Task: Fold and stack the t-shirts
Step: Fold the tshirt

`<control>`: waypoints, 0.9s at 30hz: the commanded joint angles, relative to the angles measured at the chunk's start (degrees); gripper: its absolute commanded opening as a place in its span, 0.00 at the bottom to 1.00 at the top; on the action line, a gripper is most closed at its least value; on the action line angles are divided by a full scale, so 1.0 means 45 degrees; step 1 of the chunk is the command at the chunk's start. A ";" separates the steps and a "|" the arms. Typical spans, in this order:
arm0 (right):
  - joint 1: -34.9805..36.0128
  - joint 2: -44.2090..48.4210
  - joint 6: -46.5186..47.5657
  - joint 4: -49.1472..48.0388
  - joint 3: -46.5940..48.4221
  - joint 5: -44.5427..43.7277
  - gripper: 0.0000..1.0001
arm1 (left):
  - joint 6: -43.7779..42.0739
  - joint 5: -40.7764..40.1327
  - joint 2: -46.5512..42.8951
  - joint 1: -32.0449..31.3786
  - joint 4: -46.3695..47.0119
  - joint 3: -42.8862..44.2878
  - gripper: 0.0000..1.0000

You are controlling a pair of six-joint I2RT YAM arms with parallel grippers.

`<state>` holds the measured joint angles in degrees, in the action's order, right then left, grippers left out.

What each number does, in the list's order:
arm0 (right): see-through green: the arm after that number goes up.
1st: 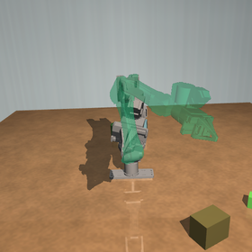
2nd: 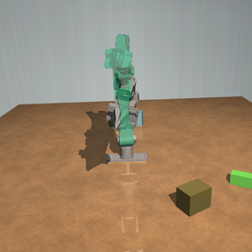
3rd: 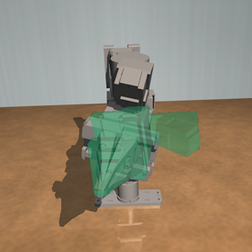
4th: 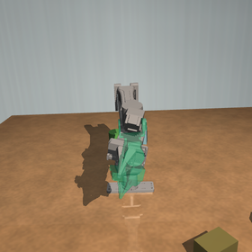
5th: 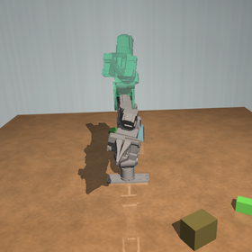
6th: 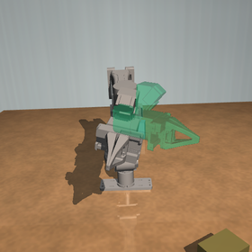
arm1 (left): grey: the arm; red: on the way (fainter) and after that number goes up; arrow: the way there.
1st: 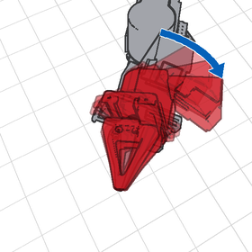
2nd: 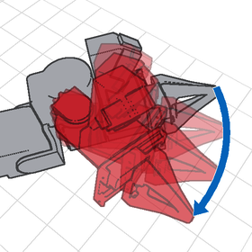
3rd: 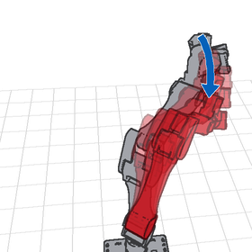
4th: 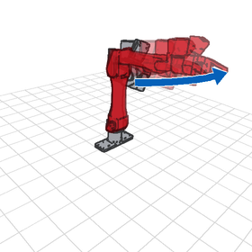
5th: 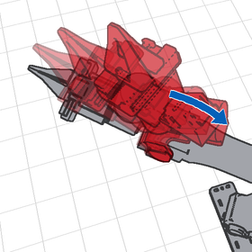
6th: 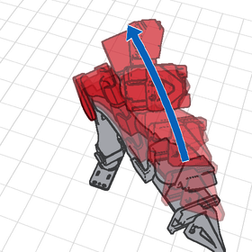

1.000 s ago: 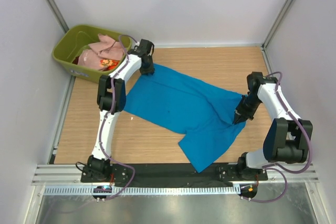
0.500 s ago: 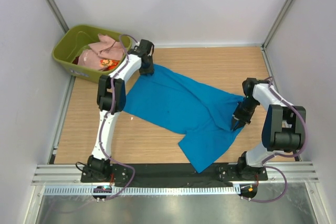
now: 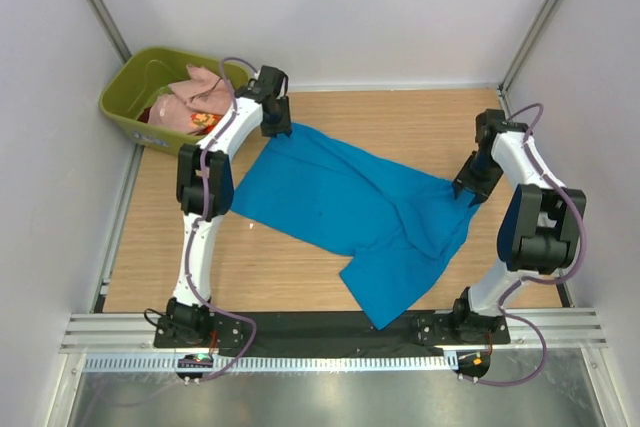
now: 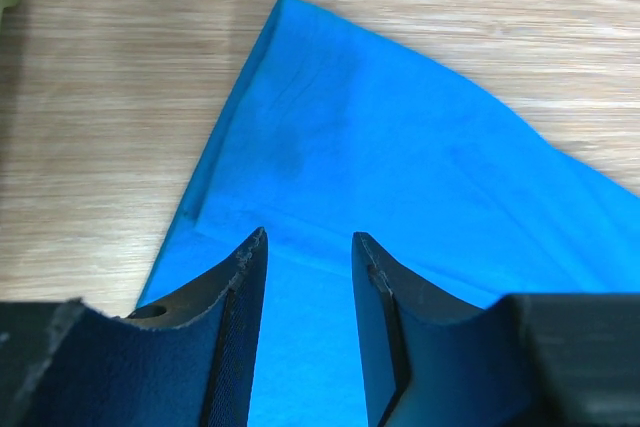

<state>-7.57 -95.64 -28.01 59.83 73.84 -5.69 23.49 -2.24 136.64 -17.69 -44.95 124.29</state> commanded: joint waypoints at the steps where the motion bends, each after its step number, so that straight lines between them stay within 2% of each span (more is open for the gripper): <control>1: -0.0504 -0.1010 0.0012 -0.0912 0.0581 -0.0804 0.46 | -0.0102 0.0420 -0.0034 0.0104 -0.0089 0.0796 0.41; 8: -0.1071 -0.2574 0.0638 -0.1889 0.1714 -0.0766 0.45 | 0.0015 0.0927 0.0280 0.0162 -0.0050 0.0701 0.40; 19: -0.1266 -0.3200 0.0542 -0.2222 0.2243 -0.0122 0.47 | 0.0035 0.0947 0.0534 0.0221 -0.0050 0.0544 0.40; 23: -0.1441 -0.3454 0.0502 -0.2320 0.2340 -0.0316 0.43 | 0.0113 0.0986 0.0904 0.0298 -0.0323 0.0836 0.40; 27: -0.2085 -0.3767 0.0326 -0.2592 0.2049 -0.0589 0.29 | 0.0054 0.1045 0.1393 0.0357 -0.0675 0.1169 0.39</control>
<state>-14.48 -112.22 -25.82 50.13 82.39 -6.74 23.66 1.56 141.14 -16.78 -46.04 126.91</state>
